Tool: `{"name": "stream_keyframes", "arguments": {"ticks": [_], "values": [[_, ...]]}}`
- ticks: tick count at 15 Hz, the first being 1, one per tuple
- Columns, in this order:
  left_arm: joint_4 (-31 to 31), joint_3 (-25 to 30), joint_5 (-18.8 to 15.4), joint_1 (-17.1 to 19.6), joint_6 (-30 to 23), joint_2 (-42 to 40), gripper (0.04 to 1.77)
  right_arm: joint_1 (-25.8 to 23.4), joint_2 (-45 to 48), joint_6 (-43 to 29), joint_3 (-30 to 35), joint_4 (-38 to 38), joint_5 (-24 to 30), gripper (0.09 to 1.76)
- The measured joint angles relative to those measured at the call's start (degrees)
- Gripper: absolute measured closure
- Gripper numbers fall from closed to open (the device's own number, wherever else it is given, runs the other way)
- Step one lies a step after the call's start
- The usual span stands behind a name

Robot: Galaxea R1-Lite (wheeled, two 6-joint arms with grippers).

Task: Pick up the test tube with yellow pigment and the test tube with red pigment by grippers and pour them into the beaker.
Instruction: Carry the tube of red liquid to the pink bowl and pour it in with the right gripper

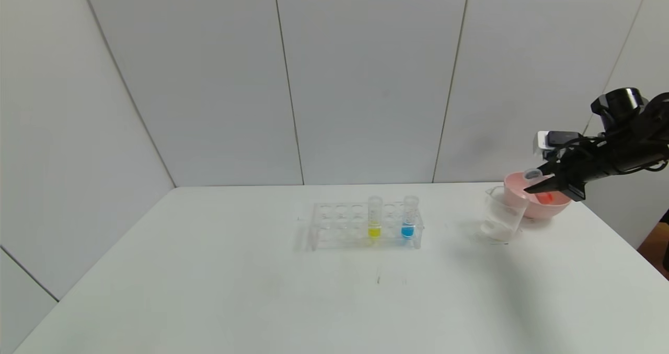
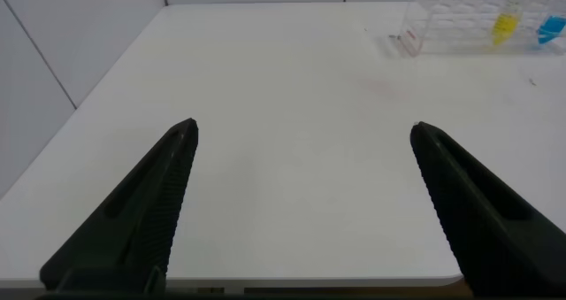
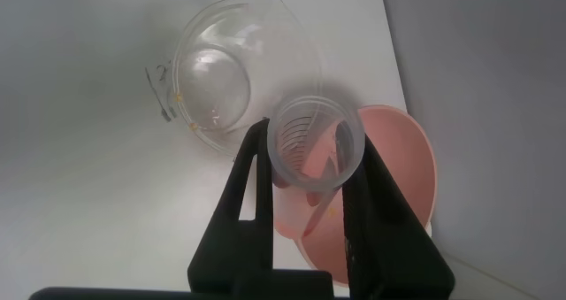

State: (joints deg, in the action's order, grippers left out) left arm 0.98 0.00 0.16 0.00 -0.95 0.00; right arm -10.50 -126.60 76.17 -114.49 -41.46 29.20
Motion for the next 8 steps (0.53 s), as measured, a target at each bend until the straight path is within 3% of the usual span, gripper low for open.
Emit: {"name": "stream_keyframes", "arguments": {"ticks": [8], "values": [[0.0, 0.0, 0.0, 0.0, 0.0, 0.0, 0.09, 0.11, 0.2, 0.39, -0.02, 0.27, -0.13, 1.34]]}}
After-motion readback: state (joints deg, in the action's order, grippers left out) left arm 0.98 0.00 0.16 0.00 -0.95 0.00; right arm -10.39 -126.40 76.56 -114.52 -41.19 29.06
